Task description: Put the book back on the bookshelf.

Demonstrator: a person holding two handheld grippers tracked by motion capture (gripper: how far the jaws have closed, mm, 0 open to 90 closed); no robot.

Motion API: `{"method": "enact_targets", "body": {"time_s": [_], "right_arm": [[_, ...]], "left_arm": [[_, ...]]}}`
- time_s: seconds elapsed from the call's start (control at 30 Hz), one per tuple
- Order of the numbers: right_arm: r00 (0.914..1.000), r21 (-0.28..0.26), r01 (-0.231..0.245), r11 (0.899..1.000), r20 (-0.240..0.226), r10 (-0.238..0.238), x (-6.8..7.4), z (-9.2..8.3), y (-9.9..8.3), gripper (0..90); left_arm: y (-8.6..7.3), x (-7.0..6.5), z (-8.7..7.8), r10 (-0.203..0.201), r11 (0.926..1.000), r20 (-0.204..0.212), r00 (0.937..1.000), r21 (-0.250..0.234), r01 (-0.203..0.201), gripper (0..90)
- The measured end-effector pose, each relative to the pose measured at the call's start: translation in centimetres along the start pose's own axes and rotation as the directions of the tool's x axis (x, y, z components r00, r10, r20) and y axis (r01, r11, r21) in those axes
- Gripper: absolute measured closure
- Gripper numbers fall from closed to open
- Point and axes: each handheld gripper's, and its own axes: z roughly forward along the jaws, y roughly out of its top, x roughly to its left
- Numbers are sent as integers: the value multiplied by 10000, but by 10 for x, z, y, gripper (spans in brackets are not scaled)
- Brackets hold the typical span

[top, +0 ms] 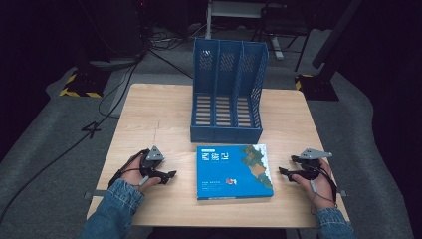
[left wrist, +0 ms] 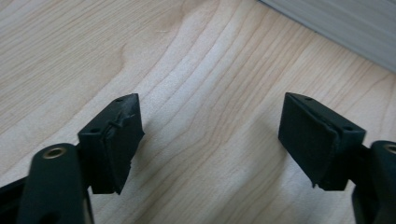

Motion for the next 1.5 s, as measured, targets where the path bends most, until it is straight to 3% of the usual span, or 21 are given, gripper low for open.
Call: {"method": "enact_targets", "body": {"time_s": [0.2,0.4,0.53,0.77,0.9,1.07,1.23,1.5], "right_arm": [[9999,11,-168,9999,30,168,3,-2,1,282],[10000,-172,-18,9999,-19,18,13,-13,9,280],[9995,-222,305,9993,-101,-307,26,-20,17,279],[9954,-309,687,9972,-645,-706,53,-24,27,276],[9933,-369,788,9962,-819,-816,62,-26,30,276],[9859,-531,1087,9927,-1218,-1145,80,-27,41,273],[9739,-549,1420,9883,-1708,-1494,95,-19,48,270],[9586,-226,1824,9830,-2182,-1829,111,-4,50,274]], "left_arm": [[11,-6,-5,72,9995,191,9998,-306,-66,264],[26,-17,-8,-516,9968,608,9968,-573,551,322],[39,-29,-3,-387,9959,984,9944,-778,465,321],[55,-41,9,-919,9906,1647,9821,-851,1070,316],[60,-45,21,-1077,9901,1682,9799,-706,1210,306],[62,-50,36,-967,9939,1787,9791,-359,1047,265],[64,-53,43,-1123,9925,1907,9752,-267,1195,211],[60,-54,46,-830,9943,2058,9751,-484,949,139]]}}
